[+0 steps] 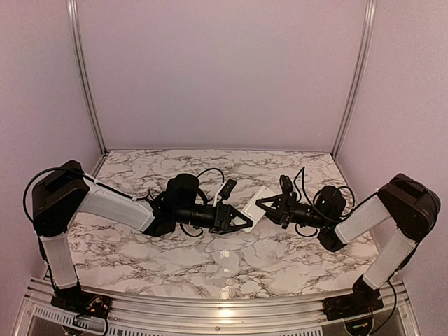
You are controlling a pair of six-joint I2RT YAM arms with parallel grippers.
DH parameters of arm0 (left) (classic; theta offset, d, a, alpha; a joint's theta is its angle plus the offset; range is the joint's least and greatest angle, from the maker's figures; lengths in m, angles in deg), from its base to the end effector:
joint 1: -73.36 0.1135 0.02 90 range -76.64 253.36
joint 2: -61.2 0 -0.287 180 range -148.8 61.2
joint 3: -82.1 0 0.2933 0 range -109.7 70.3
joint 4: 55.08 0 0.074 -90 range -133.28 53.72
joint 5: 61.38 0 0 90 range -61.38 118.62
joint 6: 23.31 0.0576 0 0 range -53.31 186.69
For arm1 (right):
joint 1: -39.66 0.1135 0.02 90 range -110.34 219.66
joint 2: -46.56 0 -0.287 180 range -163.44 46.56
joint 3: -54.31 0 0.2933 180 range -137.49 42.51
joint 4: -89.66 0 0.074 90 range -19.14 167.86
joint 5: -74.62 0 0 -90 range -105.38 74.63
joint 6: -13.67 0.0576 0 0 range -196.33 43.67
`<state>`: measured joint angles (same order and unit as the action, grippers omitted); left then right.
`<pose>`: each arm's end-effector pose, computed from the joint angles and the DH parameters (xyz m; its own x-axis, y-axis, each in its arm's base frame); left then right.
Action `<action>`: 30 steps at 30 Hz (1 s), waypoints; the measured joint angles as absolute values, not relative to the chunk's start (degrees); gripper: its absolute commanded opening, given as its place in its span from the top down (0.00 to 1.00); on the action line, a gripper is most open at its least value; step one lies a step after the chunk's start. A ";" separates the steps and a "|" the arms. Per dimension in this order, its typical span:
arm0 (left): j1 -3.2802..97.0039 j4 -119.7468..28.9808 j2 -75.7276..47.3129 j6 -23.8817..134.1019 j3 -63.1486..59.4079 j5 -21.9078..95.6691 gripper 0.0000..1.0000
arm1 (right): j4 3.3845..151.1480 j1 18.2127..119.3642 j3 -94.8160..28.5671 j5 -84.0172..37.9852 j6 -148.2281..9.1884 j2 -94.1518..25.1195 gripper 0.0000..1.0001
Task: Load the batteries into the remote control
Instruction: Press the battery cover on the remote control.
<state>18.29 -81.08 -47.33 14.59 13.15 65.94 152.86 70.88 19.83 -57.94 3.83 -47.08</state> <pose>0.2312 -0.3920 0.1706 -0.8633 0.1402 -0.4848 0.5017 0.1348 -0.8545 0.2404 0.1913 0.1563 -0.9344 0.2823 -0.2174 -0.2232 0.0119 0.9747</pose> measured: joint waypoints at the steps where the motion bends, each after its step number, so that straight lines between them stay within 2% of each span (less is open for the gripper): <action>1: 18.29 -81.08 -47.33 14.44 13.15 65.96 0.74 | 152.95 70.88 19.83 -57.94 3.65 -47.08 1.00; 4: 18.31 -81.12 -47.33 14.13 13.15 66.09 0.71 | 153.15 70.88 19.81 -57.99 3.34 -47.08 1.00; 11: 18.23 -80.53 -47.31 15.32 13.18 65.02 0.35 | 152.97 70.91 19.83 -57.92 4.35 -47.08 1.00; 19: 18.23 -77.56 -44.45 20.04 13.88 62.12 0.02 | 152.99 70.95 19.83 -57.94 4.63 -47.08 1.00; 30: 19.10 -68.01 -29.76 33.50 17.90 55.21 0.01 | 152.95 70.95 19.83 -60.06 4.24 -47.08 1.00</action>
